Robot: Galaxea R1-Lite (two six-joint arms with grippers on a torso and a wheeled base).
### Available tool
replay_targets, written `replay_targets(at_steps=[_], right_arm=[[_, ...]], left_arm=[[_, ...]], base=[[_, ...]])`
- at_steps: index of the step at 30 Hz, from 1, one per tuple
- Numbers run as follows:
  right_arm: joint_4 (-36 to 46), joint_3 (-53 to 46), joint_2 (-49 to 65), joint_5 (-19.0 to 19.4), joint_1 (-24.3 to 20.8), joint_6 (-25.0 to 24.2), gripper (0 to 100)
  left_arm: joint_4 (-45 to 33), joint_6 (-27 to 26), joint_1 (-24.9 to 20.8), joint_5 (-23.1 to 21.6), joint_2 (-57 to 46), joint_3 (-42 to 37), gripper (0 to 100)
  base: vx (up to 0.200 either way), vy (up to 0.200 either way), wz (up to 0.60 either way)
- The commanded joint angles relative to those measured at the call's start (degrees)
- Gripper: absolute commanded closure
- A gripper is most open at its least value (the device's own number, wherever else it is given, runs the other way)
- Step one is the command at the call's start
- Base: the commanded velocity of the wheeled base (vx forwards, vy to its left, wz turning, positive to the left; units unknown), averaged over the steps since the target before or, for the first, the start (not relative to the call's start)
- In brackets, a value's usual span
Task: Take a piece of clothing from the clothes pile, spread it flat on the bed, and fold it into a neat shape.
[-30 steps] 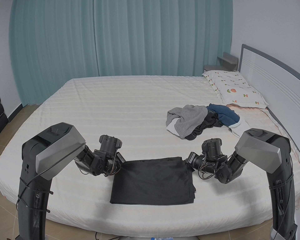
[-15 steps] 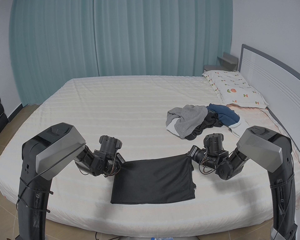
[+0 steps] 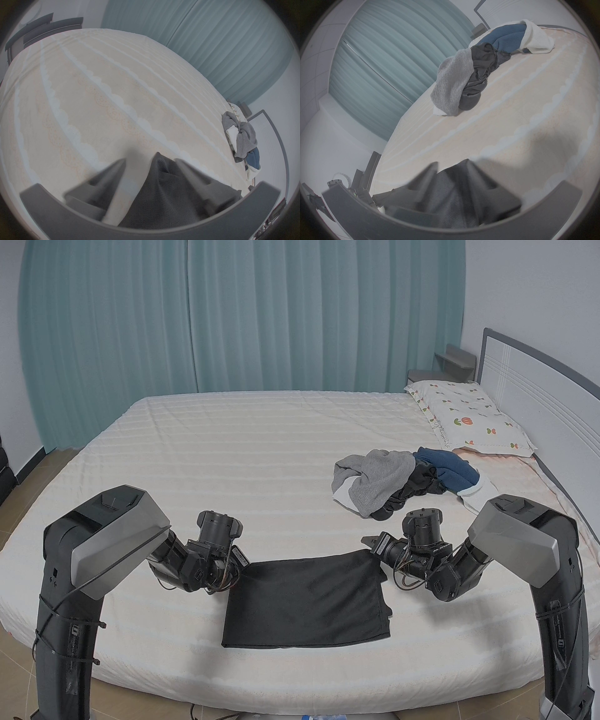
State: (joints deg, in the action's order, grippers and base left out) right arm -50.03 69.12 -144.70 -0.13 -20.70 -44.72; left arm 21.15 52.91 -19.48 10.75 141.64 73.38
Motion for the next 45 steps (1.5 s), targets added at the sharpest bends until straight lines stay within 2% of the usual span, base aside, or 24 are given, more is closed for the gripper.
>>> replay_targets(at_steps=[1,4,8,9,10,11,12,14,20,27,32,33,39,45], right_arm=[[0.02,-0.83,1.09,0.05,0.4,-0.2,0],[0.02,-3.47,3.9,0.31,1.01,-0.2,0],[0.11,-12.34,10.14,2.24,1.89,0.24,0],[0.02,-16.91,12.69,4.35,1.89,1.12,0],[0.02,-16.91,12.69,4.35,1.89,1.12,0],[0.02,-21.04,14.98,6.64,1.8,2.0,0],[-0.24,-26.23,17.52,9.63,1.45,2.97,0],[-1.65,-31.33,19.72,12.0,0.66,3.67,0],[-4.37,-38.1,20.34,12.44,-2.77,3.67,0],[-4.37,-38.18,18.4,12.0,-5.58,3.41,0],[-4.46,-37.57,16.91,11.82,-6.02,3.76,0],[-4.55,-37.48,16.82,11.82,-6.02,3.85,100],[-4.46,-37.22,16.47,11.47,-6.02,3.93,100],[-4.55,-39.94,16.82,11.38,-5.4,6.83,100]], left_arm=[[0.03,0.09,-0.03,-0.03,-0.05,-0.07,0],[0.03,0.27,0.06,-0.03,-0.31,-0.25,0],[0.03,2.02,0.5,-0.64,-1.37,-1.92,0],[0.21,2.2,1.02,-1.08,-2.6,-2.97,0],[0.21,2.2,1.02,-1.08,-2.6,-2.97,0],[0.29,2.29,1.55,-1.61,-3.48,-3.68,0],[0.21,2.29,2.08,-3.19,-4.53,-4.56,0],[0.21,2.46,3.05,-5.39,-5.85,-5.79,0],[0.12,2.38,3.48,-7.32,-6.55,-7.46,0],[0.21,2.2,3.48,-7.15,-6.03,-7.37,0],[0.21,2.2,3.57,-7.15,-6.03,-7.37,0],[0.21,2.2,3.57,-7.15,-5.94,-7.37,0],[0.21,2.11,3.75,-7.15,-5.94,-7.37,0],[0.03,2.02,3.84,-7.15,-6.03,-7.37,0]], base=[[0.0,0.0,0.0],[0.0,0.0,0.0],[0.0,0.0,0.0],[0.0,0.0,0.0],[0.0,0.0,0.0],[0.0,0.0,0.0],[0.0,0.0,0.0],[0.0,0.0,0.0],[0.0,0.0,0.0],[0.0,0.0,0.0],[0.0,0.0,0.0],[0.0,0.0,0.0],[0.0,0.0,0.0],[0.0,0.0,0.0]])
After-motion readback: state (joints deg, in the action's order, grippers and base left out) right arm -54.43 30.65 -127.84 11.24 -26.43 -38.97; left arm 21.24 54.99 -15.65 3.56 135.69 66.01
